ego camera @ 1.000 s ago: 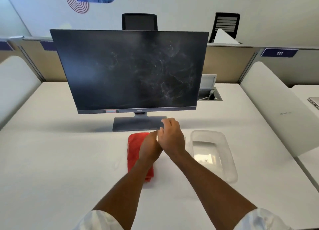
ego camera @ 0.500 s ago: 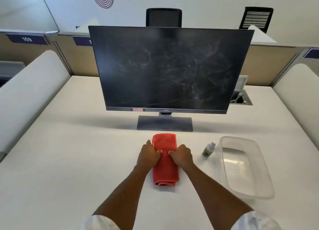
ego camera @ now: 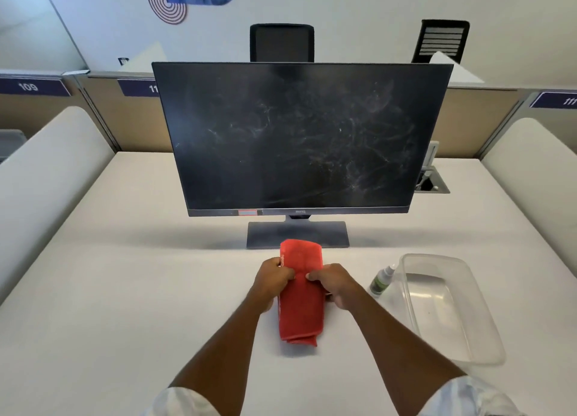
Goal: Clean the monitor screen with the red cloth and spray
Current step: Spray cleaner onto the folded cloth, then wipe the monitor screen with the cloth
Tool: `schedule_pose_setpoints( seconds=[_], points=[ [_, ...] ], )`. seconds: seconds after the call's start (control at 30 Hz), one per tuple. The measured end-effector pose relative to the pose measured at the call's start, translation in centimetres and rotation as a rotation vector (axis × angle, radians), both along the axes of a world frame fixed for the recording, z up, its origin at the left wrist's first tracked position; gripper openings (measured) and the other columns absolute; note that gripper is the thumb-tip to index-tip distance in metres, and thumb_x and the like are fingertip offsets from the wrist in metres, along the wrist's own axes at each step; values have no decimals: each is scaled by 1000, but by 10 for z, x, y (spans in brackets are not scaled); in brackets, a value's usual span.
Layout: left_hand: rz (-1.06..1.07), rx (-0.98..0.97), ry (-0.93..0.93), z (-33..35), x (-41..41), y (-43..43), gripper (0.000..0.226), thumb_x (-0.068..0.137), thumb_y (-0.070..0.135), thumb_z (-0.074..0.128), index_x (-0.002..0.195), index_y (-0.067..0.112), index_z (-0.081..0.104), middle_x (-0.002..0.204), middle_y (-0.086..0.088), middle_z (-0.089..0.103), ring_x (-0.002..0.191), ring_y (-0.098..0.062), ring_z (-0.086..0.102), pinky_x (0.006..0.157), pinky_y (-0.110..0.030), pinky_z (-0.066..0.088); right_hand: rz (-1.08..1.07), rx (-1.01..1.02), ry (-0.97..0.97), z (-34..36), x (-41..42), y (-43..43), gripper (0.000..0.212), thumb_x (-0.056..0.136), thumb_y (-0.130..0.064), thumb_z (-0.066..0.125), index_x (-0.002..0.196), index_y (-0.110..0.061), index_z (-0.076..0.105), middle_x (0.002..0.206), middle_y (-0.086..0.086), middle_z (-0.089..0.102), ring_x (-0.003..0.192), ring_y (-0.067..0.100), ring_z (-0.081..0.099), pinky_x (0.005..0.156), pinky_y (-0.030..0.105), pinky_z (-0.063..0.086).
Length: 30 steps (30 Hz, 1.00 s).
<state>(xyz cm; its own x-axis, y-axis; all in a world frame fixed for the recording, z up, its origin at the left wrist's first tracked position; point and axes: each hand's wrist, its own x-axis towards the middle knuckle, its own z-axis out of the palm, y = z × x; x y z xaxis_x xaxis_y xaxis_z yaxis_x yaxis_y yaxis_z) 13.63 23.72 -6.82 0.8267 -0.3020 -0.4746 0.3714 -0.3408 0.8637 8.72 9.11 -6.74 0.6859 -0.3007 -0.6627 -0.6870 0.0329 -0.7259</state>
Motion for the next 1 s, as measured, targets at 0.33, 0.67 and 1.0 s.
schedule_pose_setpoints(
  seconds=[0.33, 0.67, 1.0],
  points=[
    [0, -224, -21, 46, 17, -18, 30, 80, 1, 46, 98, 15, 64, 97, -9, 71, 91, -28, 65, 76, -39, 56, 58, 375, -290, 26, -1, -24, 53, 76, -28, 76, 124, -9, 62, 117, 15, 70, 111, 35, 65, 103, 52, 48],
    [13, -266, -133, 86, 23, -50, 21, 85, 6, 54, 97, 19, 64, 99, -3, 70, 93, -26, 66, 71, -36, 56, -89, 421, -403, 62, 2, -49, 46, 86, -27, 68, 127, -10, 56, 118, 24, 67, 109, 46, 63, 93, 57, 52],
    [205, -19, -842, 179, 51, -98, 29, 90, 18, 56, 117, 15, 63, 91, 14, 65, 89, -9, 64, 78, -18, 50, -709, 40, -692, 150, 30, -90, 38, 86, -18, 65, 122, -14, 56, 115, 11, 67, 97, 29, 65, 85, 39, 54]
  ],
)
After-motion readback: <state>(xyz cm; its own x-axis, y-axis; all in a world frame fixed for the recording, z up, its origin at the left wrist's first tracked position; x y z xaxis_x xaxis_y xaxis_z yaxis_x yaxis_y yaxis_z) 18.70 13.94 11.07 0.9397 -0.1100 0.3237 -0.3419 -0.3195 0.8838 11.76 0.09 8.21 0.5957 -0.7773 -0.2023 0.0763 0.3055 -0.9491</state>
